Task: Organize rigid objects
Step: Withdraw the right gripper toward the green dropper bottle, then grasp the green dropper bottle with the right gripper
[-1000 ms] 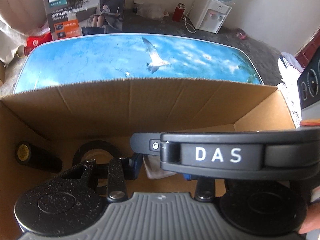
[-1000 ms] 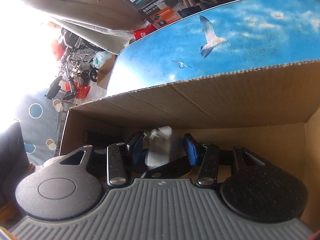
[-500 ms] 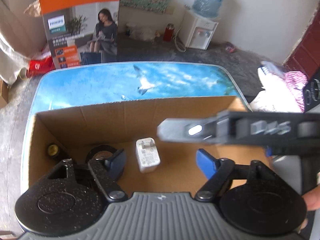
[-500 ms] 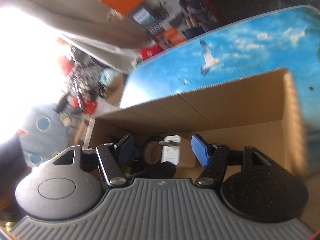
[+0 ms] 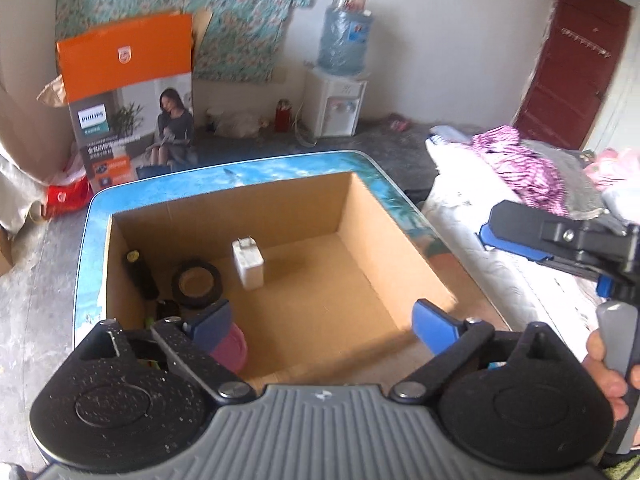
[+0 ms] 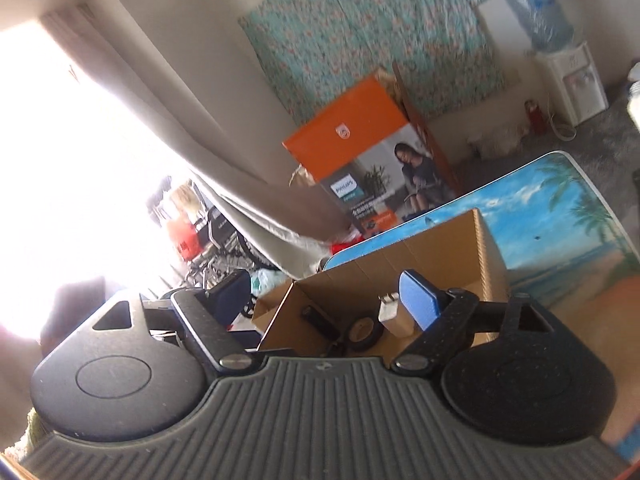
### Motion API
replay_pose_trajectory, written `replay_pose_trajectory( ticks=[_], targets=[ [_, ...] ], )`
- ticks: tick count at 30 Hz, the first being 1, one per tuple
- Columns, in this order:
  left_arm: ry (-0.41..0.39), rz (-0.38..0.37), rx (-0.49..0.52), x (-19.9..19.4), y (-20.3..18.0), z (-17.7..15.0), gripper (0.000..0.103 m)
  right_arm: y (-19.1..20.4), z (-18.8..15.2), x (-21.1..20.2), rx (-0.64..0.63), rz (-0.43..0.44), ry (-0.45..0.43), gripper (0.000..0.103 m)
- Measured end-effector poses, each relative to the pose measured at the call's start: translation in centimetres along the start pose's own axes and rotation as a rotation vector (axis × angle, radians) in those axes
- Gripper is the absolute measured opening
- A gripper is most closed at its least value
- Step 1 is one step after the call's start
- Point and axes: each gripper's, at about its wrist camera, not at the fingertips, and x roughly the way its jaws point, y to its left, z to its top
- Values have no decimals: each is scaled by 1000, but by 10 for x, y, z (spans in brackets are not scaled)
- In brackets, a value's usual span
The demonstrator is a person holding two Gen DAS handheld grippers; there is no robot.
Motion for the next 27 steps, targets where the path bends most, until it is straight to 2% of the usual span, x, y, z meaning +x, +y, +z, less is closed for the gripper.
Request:
replay_pose_trajectory(
  ticks=[8,15,18,21,23,27],
  targets=[
    [-102,39,49,-12,-19,-83,98,-7,-65,-43,-21,-64,23,83],
    [-127,78,114,-1,-27,-128,97,10,-100,-17,-61,-6,129,82],
    [-157,95,153,2,-29,-137,96,24,-105,3,-91,15,170,75],
    [-186,116,196,9,-31,-138,91,38,-109,25,-114,29,211,63],
    [-189,141,213,16,-31,-138,83,44,-111,40,-126,30,241,53],
    [-172,146,198,30,-25,-137,67,52,-117,64,-168,14,286,43]
  ],
)
